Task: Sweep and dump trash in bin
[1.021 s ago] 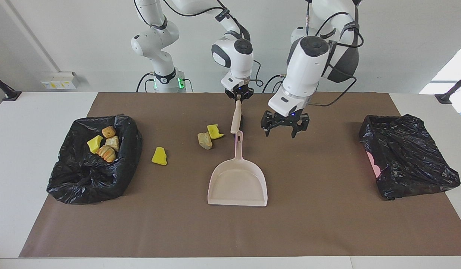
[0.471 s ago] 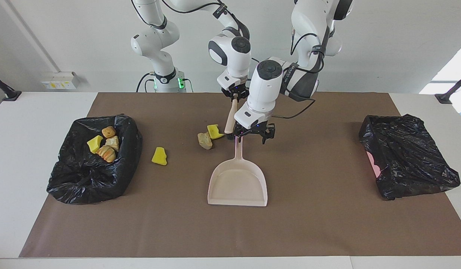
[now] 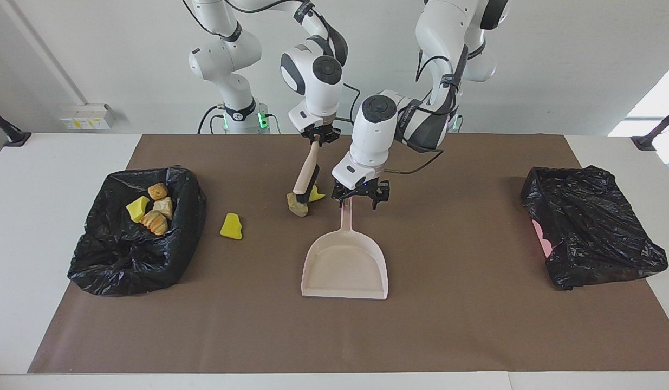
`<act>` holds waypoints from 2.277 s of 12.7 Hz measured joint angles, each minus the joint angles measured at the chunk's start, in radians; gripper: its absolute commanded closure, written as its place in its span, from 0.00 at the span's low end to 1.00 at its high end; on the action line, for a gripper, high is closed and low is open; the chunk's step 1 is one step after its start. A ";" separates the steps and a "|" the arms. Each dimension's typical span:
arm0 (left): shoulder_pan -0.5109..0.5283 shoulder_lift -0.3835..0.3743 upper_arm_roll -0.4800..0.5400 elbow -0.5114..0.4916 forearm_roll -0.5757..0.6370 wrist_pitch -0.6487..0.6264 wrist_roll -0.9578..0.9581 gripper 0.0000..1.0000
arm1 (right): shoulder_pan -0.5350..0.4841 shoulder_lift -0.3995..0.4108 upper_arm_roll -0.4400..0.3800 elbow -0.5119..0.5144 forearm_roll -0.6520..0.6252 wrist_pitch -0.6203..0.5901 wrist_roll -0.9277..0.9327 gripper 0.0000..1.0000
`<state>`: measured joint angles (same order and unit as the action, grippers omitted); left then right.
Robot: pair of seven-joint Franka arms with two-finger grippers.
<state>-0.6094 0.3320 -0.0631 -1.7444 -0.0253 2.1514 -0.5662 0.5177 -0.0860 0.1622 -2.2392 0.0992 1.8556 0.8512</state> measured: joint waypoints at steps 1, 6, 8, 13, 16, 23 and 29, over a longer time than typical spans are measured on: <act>-0.002 0.002 -0.001 -0.010 0.000 0.012 -0.005 0.00 | -0.036 -0.009 -0.002 0.000 -0.018 -0.020 -0.023 1.00; -0.042 0.044 -0.001 -0.002 0.000 0.051 -0.022 0.09 | -0.167 -0.022 -0.004 -0.002 -0.186 -0.092 -0.135 1.00; -0.042 0.045 0.001 -0.001 0.000 0.051 -0.022 0.09 | -0.200 -0.022 -0.004 -0.006 -0.242 -0.092 -0.173 1.00; -0.046 0.056 -0.001 -0.001 0.000 0.051 -0.022 0.72 | -0.374 -0.021 -0.005 -0.033 -0.407 -0.052 -0.398 1.00; -0.049 0.062 -0.001 -0.001 0.000 0.050 -0.045 1.00 | -0.454 -0.010 -0.006 -0.064 -0.477 0.023 -0.523 1.00; 0.010 0.005 0.034 0.021 0.004 -0.034 0.232 1.00 | -0.390 0.059 0.010 -0.079 -0.496 0.069 -0.544 1.00; 0.179 -0.138 0.039 0.015 0.006 -0.259 0.793 1.00 | -0.169 0.073 0.015 -0.064 -0.373 0.078 -0.544 1.00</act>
<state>-0.4306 0.1936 -0.0242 -1.7292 -0.0195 1.8919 0.2267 0.3489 -0.0130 0.1770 -2.3033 -0.2734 1.9333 0.3075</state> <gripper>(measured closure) 0.687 0.731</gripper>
